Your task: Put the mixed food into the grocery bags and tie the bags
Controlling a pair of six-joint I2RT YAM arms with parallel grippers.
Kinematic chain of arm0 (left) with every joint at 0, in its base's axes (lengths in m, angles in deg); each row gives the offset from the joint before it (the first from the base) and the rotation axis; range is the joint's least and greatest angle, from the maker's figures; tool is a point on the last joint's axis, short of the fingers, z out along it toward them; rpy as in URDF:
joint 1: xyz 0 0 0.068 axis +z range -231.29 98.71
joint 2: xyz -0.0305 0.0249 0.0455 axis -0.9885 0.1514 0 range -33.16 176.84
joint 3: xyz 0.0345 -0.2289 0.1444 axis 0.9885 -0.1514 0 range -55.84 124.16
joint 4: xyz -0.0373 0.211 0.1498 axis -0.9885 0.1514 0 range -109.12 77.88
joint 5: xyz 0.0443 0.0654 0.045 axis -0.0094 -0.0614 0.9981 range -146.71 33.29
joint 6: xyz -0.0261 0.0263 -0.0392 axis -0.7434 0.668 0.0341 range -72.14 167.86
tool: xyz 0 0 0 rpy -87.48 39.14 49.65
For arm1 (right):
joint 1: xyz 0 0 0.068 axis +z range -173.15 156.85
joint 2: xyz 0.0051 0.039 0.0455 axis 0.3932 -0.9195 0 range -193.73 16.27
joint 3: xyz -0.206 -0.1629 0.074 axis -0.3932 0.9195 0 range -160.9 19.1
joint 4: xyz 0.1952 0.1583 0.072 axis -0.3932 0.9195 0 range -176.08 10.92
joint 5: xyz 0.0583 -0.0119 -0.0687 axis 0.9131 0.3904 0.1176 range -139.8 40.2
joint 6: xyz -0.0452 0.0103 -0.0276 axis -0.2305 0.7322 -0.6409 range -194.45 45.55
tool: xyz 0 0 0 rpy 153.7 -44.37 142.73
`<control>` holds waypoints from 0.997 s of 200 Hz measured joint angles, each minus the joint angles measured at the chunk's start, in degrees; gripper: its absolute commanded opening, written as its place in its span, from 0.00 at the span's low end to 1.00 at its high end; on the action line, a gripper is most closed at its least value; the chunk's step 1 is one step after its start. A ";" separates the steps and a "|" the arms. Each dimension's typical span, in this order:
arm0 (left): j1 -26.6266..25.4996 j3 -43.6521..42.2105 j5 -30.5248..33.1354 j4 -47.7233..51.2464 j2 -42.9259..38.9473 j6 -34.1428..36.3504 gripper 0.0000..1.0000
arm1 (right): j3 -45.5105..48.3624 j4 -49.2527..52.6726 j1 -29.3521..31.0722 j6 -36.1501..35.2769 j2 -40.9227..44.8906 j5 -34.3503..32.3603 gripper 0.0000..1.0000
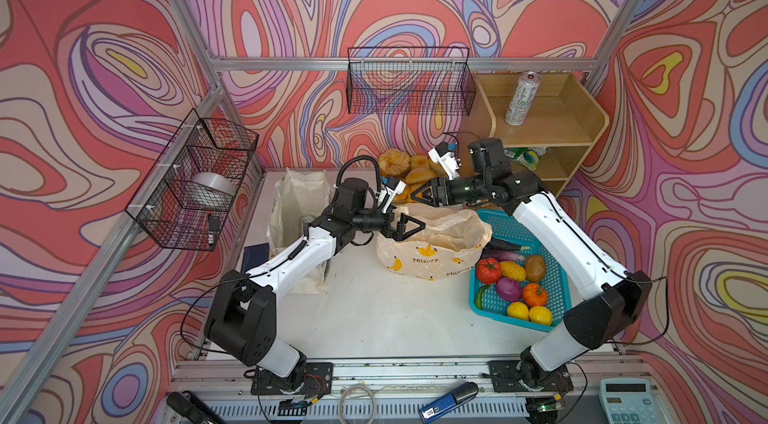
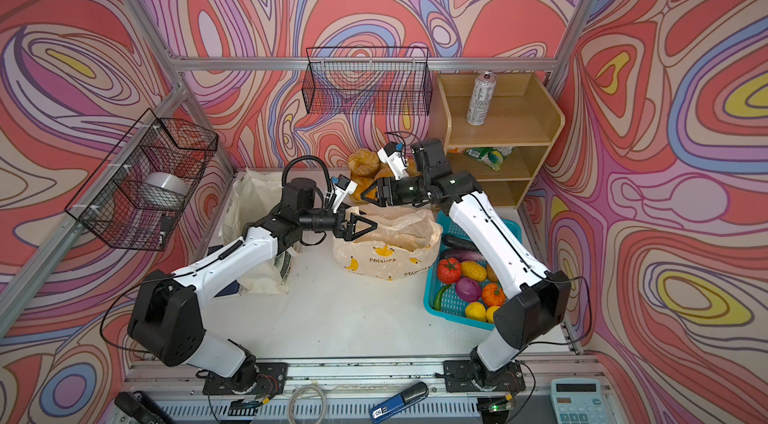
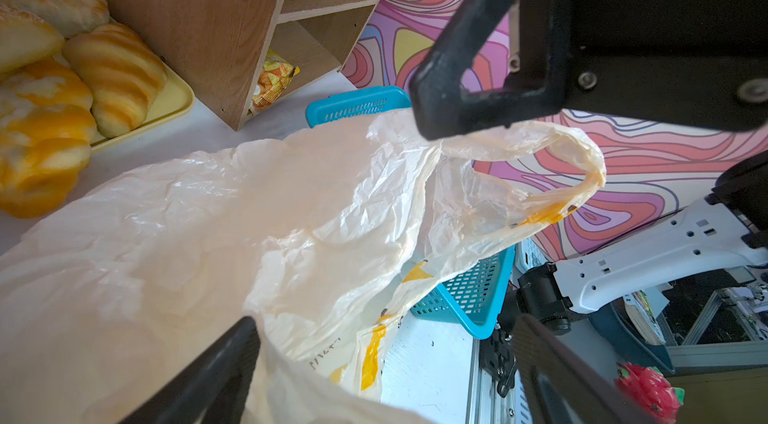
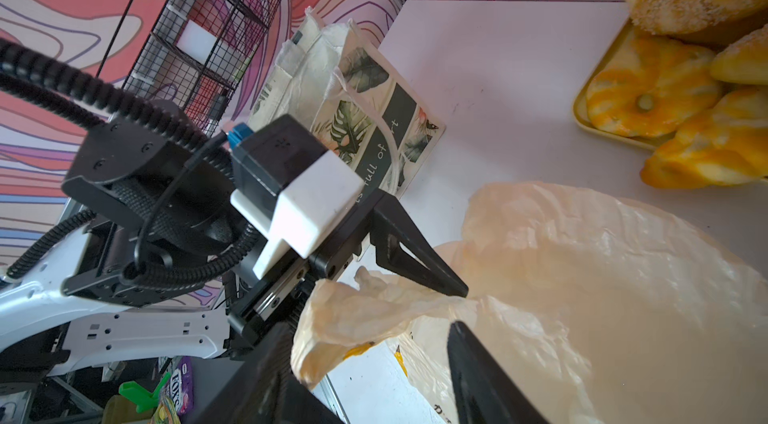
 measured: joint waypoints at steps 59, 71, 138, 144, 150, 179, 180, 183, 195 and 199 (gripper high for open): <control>0.00 0.02 3.91 5.66 0.00 5.81 1.00 | 2.60 -1.09 3.19 0.90 -1.05 0.26 0.56; 0.00 0.02 4.74 6.10 -0.04 6.62 1.00 | 3.54 -1.31 3.74 1.25 -1.07 0.22 0.56; 0.00 -0.28 8.79 7.89 -3.34 9.66 1.00 | 5.75 -3.15 4.48 2.80 -1.16 -0.44 0.55; 0.00 -0.35 9.27 8.41 -4.04 10.05 1.00 | 5.75 -3.23 4.48 2.89 -1.16 -0.50 0.56; 0.00 -0.35 9.75 8.96 -4.74 10.38 1.00 | 5.75 -3.30 4.48 2.99 -1.18 -0.57 0.56; 0.02 -0.35 11.67 11.63 -7.78 12.17 1.00 | 5.70 -3.45 4.50 3.34 -1.27 -0.98 0.58; 0.02 -0.35 11.78 11.76 -7.93 12.24 1.00 | 5.70 -3.45 4.50 3.37 -1.27 -1.03 0.58; 0.02 -0.35 11.91 12.07 -8.17 12.46 1.00 | 5.70 -3.45 4.48 3.37 -1.29 -1.07 0.59; 0.07 -0.35 12.46 13.44 -9.29 13.16 1.00 | 5.60 -3.50 4.48 3.50 -1.40 -1.42 0.59; 0.07 -0.37 12.57 13.92 -9.66 13.31 1.00 | 5.60 -3.54 4.50 3.65 -1.42 -1.55 0.59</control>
